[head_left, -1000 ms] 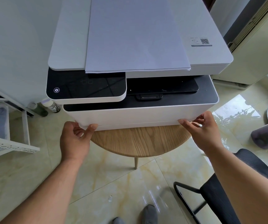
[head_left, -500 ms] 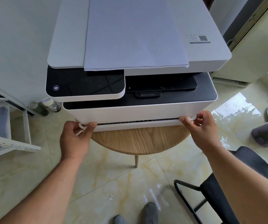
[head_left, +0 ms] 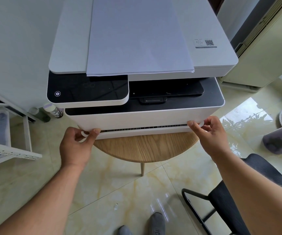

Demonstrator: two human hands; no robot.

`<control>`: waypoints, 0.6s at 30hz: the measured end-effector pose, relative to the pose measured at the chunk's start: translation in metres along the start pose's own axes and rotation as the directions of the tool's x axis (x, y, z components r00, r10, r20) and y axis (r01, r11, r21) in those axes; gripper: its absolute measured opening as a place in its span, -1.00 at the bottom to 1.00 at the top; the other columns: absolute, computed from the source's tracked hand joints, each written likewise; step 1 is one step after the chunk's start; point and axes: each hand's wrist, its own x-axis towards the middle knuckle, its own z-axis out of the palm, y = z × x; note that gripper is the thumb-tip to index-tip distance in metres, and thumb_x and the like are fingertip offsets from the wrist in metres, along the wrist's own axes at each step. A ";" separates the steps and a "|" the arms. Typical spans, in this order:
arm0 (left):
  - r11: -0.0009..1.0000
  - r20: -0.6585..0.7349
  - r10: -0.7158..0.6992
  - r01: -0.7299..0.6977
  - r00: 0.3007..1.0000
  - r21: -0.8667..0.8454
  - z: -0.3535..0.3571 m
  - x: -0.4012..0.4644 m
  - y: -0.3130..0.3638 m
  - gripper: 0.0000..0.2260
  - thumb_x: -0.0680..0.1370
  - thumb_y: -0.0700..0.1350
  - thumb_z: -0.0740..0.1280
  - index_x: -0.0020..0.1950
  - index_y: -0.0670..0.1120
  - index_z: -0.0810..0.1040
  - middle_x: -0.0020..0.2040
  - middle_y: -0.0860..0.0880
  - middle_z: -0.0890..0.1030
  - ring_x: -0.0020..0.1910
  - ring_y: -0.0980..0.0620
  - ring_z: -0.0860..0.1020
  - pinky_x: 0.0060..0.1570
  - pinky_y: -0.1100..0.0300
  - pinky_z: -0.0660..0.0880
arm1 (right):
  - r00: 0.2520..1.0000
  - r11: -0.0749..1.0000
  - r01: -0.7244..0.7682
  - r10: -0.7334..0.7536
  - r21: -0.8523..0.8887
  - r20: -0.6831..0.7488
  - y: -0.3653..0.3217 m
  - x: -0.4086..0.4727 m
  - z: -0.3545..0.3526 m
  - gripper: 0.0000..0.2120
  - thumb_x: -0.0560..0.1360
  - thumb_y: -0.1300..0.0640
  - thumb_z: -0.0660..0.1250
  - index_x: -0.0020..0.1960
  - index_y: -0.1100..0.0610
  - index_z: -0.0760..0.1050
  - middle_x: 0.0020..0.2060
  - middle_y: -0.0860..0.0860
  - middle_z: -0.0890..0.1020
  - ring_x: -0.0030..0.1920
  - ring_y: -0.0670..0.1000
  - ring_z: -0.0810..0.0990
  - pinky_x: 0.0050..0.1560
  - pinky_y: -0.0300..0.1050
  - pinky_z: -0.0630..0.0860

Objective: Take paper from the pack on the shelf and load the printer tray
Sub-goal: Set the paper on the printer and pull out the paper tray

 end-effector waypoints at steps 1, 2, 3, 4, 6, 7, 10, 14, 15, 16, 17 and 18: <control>1.000 -0.002 -0.001 0.001 1.000 -0.006 0.000 0.000 0.001 -0.57 0.42 0.15 0.58 -0.03 -0.13 0.51 -0.10 -0.05 0.62 -0.04 -0.09 0.60 -0.08 0.12 0.43 | 1.000 1.000 0.001 -0.001 -0.002 -0.002 0.000 0.000 0.000 -0.54 0.44 -0.19 0.55 0.00 0.11 0.42 -0.08 -0.04 0.66 0.04 -0.12 0.66 -0.15 -0.14 0.50; 1.000 -0.004 -0.003 0.003 1.000 -0.010 0.000 -0.001 0.002 -0.58 0.42 0.14 0.58 -0.04 -0.13 0.52 -0.12 -0.03 0.61 -0.04 -0.08 0.60 -0.08 0.12 0.42 | 1.000 1.000 0.002 -0.002 -0.007 -0.003 0.000 0.000 0.000 -0.54 0.44 -0.19 0.54 0.01 0.12 0.42 -0.07 -0.04 0.66 0.05 -0.13 0.66 -0.15 -0.14 0.50; 1.000 -0.004 -0.003 0.003 1.000 -0.012 0.000 -0.002 0.003 -0.58 0.43 0.13 0.58 -0.04 -0.14 0.52 -0.13 -0.02 0.60 -0.05 -0.08 0.59 -0.08 0.13 0.42 | 1.000 1.000 0.003 -0.003 -0.014 -0.002 0.000 0.000 0.000 -0.53 0.44 -0.19 0.54 0.01 0.12 0.42 -0.07 -0.03 0.66 0.05 -0.14 0.65 -0.14 -0.13 0.50; 1.000 -0.004 -0.004 0.003 1.000 -0.014 0.000 -0.002 0.003 -0.59 0.43 0.13 0.59 -0.04 -0.14 0.52 -0.13 -0.02 0.60 -0.05 -0.08 0.59 -0.08 0.13 0.42 | 1.000 1.000 0.004 -0.004 -0.020 0.000 0.000 0.000 0.000 -0.53 0.44 -0.20 0.54 0.01 0.12 0.42 -0.06 -0.03 0.66 0.05 -0.15 0.64 -0.14 -0.13 0.50; 1.000 -0.001 -0.005 0.005 1.000 -0.020 -0.001 -0.003 0.003 -0.59 0.43 0.12 0.59 -0.04 -0.13 0.51 -0.14 0.00 0.59 -0.04 -0.07 0.60 -0.08 0.13 0.42 | 1.000 1.000 0.005 -0.005 -0.028 0.004 0.001 0.002 -0.001 -0.52 0.43 -0.22 0.53 0.01 0.12 0.42 -0.06 -0.04 0.66 0.06 -0.15 0.64 -0.11 -0.09 0.52; 1.000 0.003 -0.003 0.003 1.000 -0.024 -0.001 -0.003 0.003 -0.59 0.43 0.12 0.58 -0.04 -0.13 0.51 -0.14 0.01 0.59 -0.03 -0.08 0.60 -0.08 0.13 0.43 | 1.000 0.999 0.006 -0.006 -0.032 0.007 0.001 0.002 -0.001 -0.51 0.43 -0.22 0.53 0.01 0.12 0.42 -0.05 -0.04 0.66 0.07 -0.15 0.63 -0.09 -0.08 0.52; 0.999 0.043 -0.007 0.009 0.999 -0.041 0.000 -0.001 0.001 -0.60 0.44 0.16 0.57 0.01 -0.05 0.50 -0.12 0.06 0.57 0.02 -0.12 0.66 -0.04 0.07 0.51 | 1.000 1.000 0.012 -0.011 -0.019 0.023 0.003 0.003 0.000 -0.55 0.46 -0.19 0.52 0.05 0.10 0.43 -0.02 -0.03 0.63 0.10 -0.14 0.62 -0.07 -0.11 0.51; 0.998 0.101 -0.015 0.022 0.995 -0.066 0.002 -0.002 -0.002 -0.61 0.41 0.35 0.47 -0.04 0.10 0.50 0.01 0.06 0.64 0.09 -0.15 0.69 0.13 -0.12 0.61 | 0.999 1.000 0.008 -0.007 -0.005 0.031 0.001 0.001 0.003 -0.62 0.51 -0.16 0.49 0.08 0.10 0.47 0.00 -0.03 0.63 0.07 -0.19 0.59 -0.12 -0.21 0.46; 0.998 0.104 -0.016 0.023 0.994 -0.064 0.002 -0.003 -0.002 -0.61 0.41 0.36 0.46 -0.06 0.10 0.50 0.01 0.04 0.65 0.09 -0.15 0.69 0.13 -0.12 0.61 | 1.000 1.000 0.010 -0.009 -0.008 0.029 0.000 0.000 0.003 -0.63 0.51 -0.15 0.48 0.07 0.10 0.47 -0.02 -0.04 0.63 0.05 -0.21 0.58 -0.14 -0.23 0.45; 0.998 0.103 -0.014 0.020 0.995 -0.058 0.003 -0.003 -0.002 -0.64 0.44 0.32 0.47 -0.07 0.07 0.51 0.00 0.01 0.66 0.09 -0.15 0.68 0.10 -0.08 0.59 | 1.000 1.000 0.012 -0.012 -0.014 0.028 -0.001 0.000 0.003 -0.65 0.52 -0.14 0.48 0.05 0.10 0.48 -0.03 -0.06 0.63 0.03 -0.22 0.57 -0.14 -0.24 0.45; 0.999 0.096 -0.011 0.016 0.995 -0.048 0.004 -0.003 -0.002 -0.67 0.48 0.25 0.48 -0.08 0.04 0.51 -0.02 -0.02 0.67 0.10 -0.14 0.67 0.05 -0.01 0.55 | 1.000 1.000 0.015 -0.015 -0.019 0.027 -0.001 0.001 0.002 -0.66 0.51 -0.14 0.48 0.03 0.07 0.47 -0.04 -0.07 0.62 0.02 -0.22 0.57 -0.15 -0.24 0.45; 0.999 0.085 -0.013 0.017 0.996 -0.040 0.004 -0.003 -0.002 -0.70 0.51 0.19 0.49 -0.08 0.01 0.51 -0.02 -0.07 0.67 0.11 -0.14 0.65 0.01 0.05 0.49 | 1.000 1.000 0.018 -0.017 -0.023 0.025 -0.001 0.001 0.002 -0.68 0.51 -0.15 0.48 0.00 0.05 0.47 -0.05 -0.07 0.62 0.02 -0.21 0.58 -0.15 -0.23 0.45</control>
